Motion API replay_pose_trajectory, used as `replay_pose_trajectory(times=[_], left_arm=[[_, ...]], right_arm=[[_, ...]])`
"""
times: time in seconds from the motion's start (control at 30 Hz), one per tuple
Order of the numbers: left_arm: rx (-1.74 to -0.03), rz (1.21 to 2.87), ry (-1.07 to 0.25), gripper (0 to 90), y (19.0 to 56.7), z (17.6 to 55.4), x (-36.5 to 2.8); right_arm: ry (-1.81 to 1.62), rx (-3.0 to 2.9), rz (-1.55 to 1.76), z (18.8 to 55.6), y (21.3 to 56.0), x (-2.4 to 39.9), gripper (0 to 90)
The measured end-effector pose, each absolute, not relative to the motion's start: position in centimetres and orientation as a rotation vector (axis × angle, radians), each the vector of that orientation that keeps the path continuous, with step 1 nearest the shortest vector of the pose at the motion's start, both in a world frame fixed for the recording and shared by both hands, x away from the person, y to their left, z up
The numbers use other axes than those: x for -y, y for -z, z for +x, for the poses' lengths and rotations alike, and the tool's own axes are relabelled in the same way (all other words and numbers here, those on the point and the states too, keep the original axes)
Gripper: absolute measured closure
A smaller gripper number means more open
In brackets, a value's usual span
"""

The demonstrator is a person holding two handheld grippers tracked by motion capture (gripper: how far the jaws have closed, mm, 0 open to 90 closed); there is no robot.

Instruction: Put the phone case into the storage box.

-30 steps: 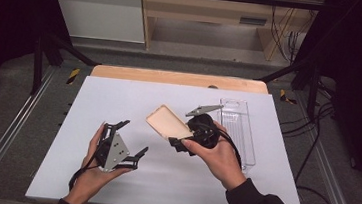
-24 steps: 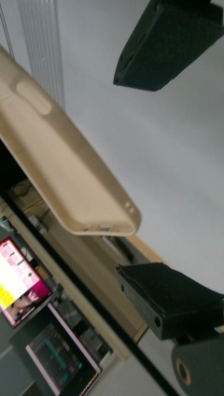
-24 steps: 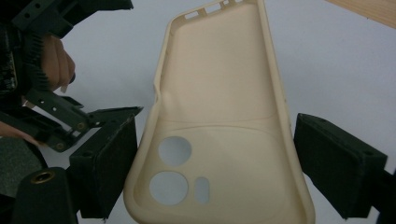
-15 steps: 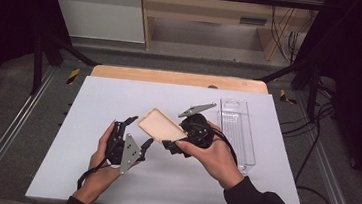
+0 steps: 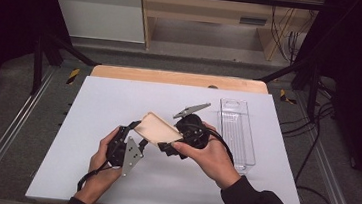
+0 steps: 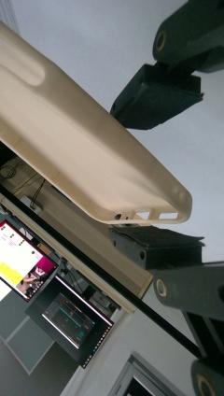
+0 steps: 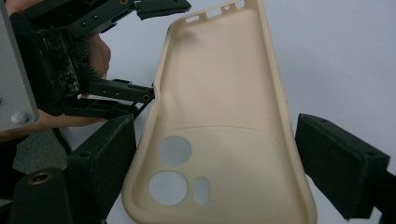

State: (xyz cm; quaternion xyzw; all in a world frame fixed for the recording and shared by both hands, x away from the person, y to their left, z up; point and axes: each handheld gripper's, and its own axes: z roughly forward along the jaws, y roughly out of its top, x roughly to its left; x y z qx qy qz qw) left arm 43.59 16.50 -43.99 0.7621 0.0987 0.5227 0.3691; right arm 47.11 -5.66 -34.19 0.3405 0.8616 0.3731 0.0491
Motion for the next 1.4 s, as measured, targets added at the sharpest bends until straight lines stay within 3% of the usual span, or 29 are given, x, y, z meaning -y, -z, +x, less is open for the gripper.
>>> replay_pose_trajectory(times=[0.53, 1.03, 1.4], left_arm=[[-0.193, 1.978, -1.378, 67.2, 44.2, 43.3, -16.6], [-0.118, 2.064, -1.377, 78.7, 44.7, 42.9, -16.3], [-0.199, 2.093, -1.341, 79.2, 44.7, 43.1, -16.8]], right_arm=[[-1.13, -2.673, 1.026, 46.9, 34.3, 5.5, 12.8], [-1.261, -2.607, 1.017, 47.1, 34.2, 5.7, 8.9], [-1.489, -2.392, 0.951, 46.2, 34.3, 7.6, 5.8]])
